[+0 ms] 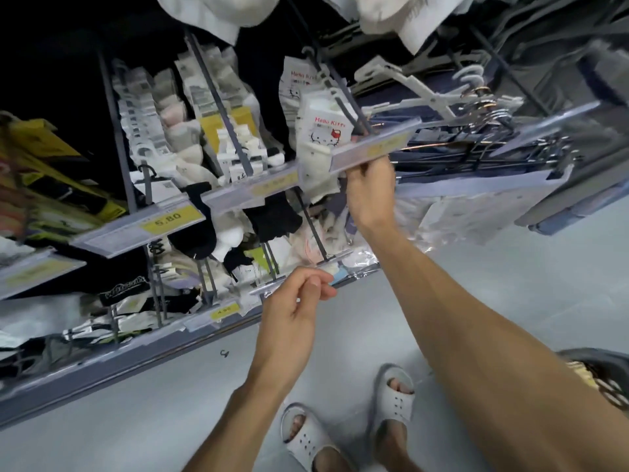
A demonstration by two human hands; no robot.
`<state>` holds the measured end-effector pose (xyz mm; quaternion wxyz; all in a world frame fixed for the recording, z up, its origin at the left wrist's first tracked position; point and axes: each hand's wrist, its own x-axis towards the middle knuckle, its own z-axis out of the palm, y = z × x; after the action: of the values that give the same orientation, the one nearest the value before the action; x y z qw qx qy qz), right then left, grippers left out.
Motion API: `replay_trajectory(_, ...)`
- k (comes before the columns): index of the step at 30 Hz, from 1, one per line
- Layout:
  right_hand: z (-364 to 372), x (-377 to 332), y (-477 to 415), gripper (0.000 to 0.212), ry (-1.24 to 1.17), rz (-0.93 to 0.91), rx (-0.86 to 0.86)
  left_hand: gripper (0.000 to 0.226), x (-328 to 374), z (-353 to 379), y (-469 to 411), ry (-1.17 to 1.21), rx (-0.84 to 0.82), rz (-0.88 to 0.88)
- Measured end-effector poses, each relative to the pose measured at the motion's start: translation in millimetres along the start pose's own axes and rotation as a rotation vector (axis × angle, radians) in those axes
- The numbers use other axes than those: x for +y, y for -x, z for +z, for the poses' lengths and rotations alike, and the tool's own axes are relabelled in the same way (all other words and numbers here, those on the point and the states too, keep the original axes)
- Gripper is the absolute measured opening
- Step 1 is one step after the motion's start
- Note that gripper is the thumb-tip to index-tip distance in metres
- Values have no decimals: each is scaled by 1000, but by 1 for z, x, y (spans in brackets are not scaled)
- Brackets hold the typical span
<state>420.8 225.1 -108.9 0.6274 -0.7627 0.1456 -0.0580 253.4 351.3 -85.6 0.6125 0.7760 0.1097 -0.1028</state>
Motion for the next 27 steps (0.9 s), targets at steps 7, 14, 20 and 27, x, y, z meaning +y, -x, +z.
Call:
replay_trajectory(7,-59,69,158,31,-125,128,-51,32,-30,50,17,-172,-107,-46)
replay_trajectory(14,-223,167,286,25,-7,490,68,27,-80,217,84,-535,-524,-149)
replay_trajectory(20,-394,234,321,24,115,633,354,14,-90,366,146,-543,-800,-144)
replay_trajectory(27,-484,314,296,34,21,829,376,55,-114,505,130,-856,-902,72)
